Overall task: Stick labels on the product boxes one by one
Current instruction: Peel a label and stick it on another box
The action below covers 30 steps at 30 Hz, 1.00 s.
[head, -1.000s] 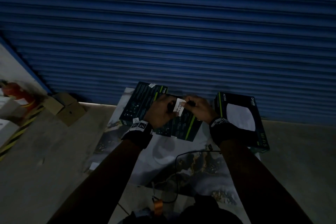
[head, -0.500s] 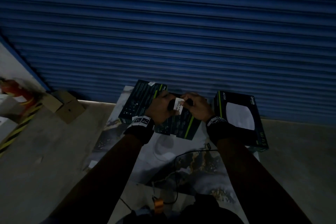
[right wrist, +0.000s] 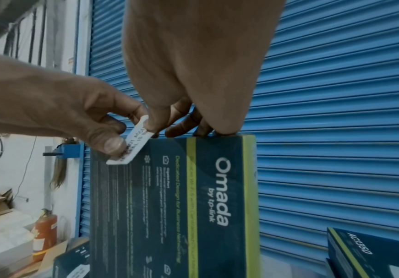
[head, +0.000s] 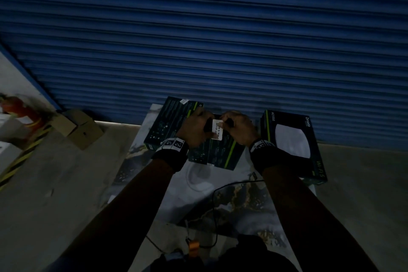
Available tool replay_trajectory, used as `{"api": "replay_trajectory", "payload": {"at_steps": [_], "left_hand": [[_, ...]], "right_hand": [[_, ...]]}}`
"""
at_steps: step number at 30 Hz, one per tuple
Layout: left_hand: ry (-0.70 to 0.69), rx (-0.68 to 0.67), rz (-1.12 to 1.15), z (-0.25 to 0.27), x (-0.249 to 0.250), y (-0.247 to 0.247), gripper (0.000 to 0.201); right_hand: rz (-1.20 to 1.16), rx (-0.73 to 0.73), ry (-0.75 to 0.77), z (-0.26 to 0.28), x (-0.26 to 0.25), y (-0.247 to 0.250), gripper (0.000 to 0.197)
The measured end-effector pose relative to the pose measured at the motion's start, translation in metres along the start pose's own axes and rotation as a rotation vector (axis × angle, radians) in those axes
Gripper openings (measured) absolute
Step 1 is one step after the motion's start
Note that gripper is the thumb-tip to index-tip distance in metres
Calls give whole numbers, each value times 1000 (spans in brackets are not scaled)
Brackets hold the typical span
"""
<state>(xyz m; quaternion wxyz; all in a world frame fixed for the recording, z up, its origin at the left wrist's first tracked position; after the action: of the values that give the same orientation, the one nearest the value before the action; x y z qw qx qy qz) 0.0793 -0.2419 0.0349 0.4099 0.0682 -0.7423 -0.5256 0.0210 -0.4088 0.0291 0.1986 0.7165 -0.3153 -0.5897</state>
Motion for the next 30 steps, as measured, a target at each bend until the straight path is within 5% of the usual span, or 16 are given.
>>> {"api": "replay_trajectory", "payload": {"at_steps": [19,30], "left_hand": [[34,70,-109,-5,9,0,52],[55,75,-340,-2,11,-4,77]], "right_hand": [[-15,10,0,0,1,1,8],[-4,27,-36,2,-1,1,10]]}}
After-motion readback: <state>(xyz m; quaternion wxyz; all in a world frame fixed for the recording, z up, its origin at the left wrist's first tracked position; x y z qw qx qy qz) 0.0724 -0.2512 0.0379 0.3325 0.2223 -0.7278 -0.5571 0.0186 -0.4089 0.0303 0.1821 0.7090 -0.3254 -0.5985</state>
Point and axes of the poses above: each hand's wrist, its own z-axis away from the middle knuckle, its own y-axis out of the back of the hand, x = y × z, the point moved 5 cm from there along -z, towards the middle knuckle
